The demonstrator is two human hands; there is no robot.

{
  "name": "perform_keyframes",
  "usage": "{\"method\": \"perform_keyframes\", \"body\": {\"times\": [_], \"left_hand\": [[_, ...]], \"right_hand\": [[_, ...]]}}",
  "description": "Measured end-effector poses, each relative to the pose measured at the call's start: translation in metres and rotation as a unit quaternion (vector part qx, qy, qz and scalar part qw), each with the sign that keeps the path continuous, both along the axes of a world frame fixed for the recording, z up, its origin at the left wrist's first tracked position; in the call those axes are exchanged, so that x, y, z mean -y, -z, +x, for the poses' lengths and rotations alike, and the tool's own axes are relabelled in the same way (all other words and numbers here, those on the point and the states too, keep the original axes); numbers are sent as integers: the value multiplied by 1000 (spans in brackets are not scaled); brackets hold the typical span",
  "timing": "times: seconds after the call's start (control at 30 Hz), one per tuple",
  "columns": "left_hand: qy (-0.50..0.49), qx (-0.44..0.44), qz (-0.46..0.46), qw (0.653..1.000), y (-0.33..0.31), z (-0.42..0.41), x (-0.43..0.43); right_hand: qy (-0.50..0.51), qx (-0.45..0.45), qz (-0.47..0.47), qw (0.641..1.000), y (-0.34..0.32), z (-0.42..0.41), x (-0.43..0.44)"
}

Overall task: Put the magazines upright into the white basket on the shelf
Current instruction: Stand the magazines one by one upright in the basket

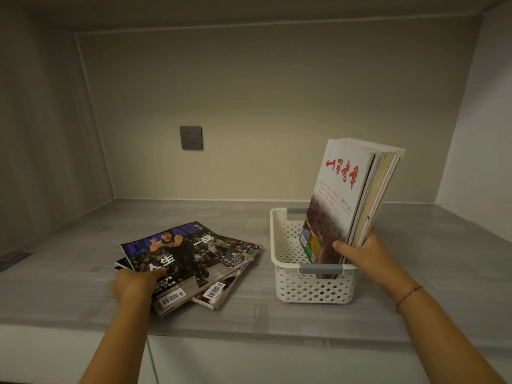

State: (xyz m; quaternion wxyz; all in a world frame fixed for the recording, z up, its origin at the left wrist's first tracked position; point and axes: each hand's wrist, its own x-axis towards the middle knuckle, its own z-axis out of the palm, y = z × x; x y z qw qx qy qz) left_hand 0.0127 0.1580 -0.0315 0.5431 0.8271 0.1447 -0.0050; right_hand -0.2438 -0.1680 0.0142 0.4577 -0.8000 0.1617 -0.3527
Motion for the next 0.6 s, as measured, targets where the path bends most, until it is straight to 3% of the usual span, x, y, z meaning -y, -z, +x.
{"method": "perform_keyframes", "body": {"times": [0.33, 0.6], "left_hand": [[41, 30, -71, 996, -3, -17, -13], [112, -81, -256, 957, -3, -8, -19]], "right_hand": [[-3, 4, 7, 1000, 0, 0, -1], [-9, 3, 7, 1000, 0, 0, -1]]}}
